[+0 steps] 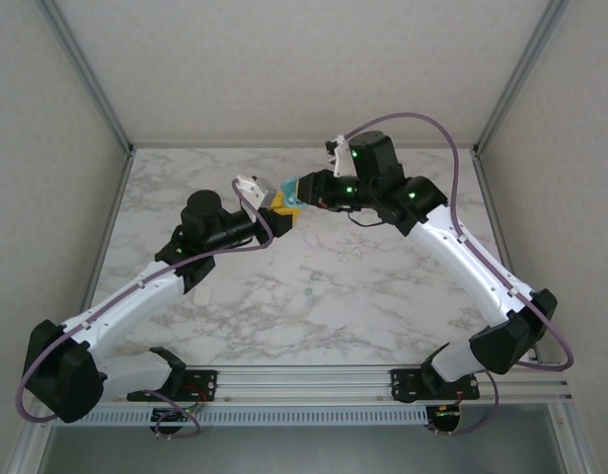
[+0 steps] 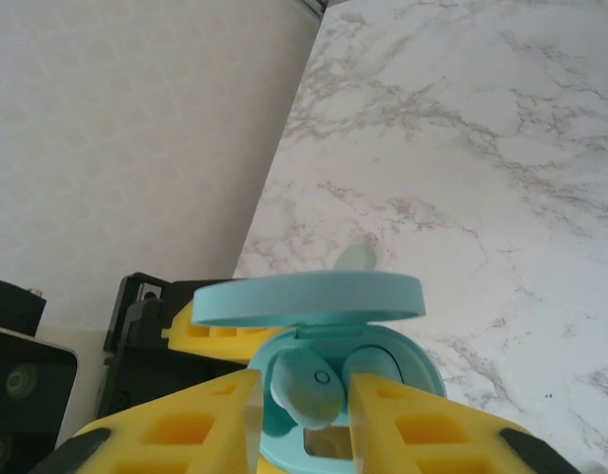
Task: Insert the wireless bluetooth earbuds into the charging case
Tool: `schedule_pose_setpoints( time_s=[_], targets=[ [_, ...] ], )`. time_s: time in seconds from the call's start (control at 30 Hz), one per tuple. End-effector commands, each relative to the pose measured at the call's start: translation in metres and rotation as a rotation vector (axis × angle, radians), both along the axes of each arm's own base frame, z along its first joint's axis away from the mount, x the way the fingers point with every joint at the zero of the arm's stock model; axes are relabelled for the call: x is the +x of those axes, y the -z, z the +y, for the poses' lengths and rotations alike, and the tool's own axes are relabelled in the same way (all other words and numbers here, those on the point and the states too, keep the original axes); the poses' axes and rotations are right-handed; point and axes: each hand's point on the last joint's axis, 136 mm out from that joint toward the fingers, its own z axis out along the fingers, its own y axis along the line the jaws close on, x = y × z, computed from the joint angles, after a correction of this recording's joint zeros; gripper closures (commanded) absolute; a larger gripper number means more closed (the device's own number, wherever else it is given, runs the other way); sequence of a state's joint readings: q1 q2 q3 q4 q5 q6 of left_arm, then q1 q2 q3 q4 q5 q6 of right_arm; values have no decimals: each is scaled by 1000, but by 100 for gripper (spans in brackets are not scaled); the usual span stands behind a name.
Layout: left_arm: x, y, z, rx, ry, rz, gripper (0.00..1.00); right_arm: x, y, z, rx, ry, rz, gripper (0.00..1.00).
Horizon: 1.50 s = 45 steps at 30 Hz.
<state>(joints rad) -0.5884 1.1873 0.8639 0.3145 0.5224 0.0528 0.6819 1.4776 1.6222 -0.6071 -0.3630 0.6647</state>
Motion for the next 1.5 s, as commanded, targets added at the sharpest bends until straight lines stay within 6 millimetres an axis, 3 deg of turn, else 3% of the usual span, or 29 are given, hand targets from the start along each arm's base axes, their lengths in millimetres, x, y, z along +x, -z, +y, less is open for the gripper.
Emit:
schedule_pose_setpoints(
  time_s=[0.0, 0.53, 1.03, 1.13, 1.27, 1.47],
  targets=[
    [-7, -20, -4, -29, 31, -59, 78, -2, -9, 7, 5, -29, -27, 71],
    [-7, -24, -5, -37, 37, -58, 78, -3, 0, 8, -61, -68, -56, 71],
    [-8, -27, -5, -42, 36, -58, 78, -7, -9, 16, -11, -116, -72, 76],
    [-8, -27, -5, -44, 36, -56, 78, -20, -18, 26, 43, -220, -98, 78],
    [-8, -29, -5, -46, 38, -59, 78, -11, -8, 16, -40, -155, -104, 78],
    [-9, -32, -4, -51, 39, -63, 78, -12, -4, 15, -64, -171, -107, 74]
  ],
)
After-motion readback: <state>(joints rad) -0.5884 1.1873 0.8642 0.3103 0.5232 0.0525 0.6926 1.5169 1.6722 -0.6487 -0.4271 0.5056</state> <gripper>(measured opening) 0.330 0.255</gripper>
